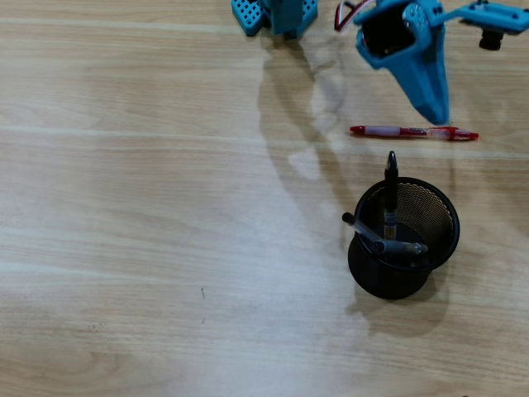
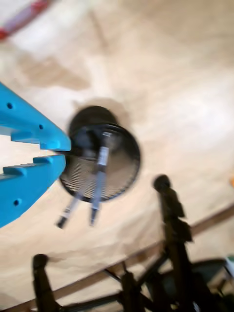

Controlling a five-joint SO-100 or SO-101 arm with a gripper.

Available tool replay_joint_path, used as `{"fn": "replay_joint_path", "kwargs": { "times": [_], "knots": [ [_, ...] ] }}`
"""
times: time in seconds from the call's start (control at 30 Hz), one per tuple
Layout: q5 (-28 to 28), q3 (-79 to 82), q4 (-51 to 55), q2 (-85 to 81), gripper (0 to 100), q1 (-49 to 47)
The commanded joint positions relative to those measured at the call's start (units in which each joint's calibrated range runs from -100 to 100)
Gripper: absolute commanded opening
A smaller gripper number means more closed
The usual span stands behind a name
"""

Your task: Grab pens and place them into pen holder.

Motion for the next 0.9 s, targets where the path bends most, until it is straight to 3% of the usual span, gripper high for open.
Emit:
{"fn": "replay_joint_path", "kwargs": {
  "times": [0.0, 0.17, 0.73, 0.8, 0.87],
  "knots": [
    [4.43, -6.84, 14.75, -3.69, 2, -0.2],
    [9.41, -7.74, 22.5, -3.35, 2, -2.58],
    [8.36, -8.56, 32.34, 13.63, 3, -9.25],
    [6.68, -8.02, 33.43, 13.63, 8, -9.53],
    [5.43, -8.02, 36.9, 14.23, 20, -9.89]
  ]
}}
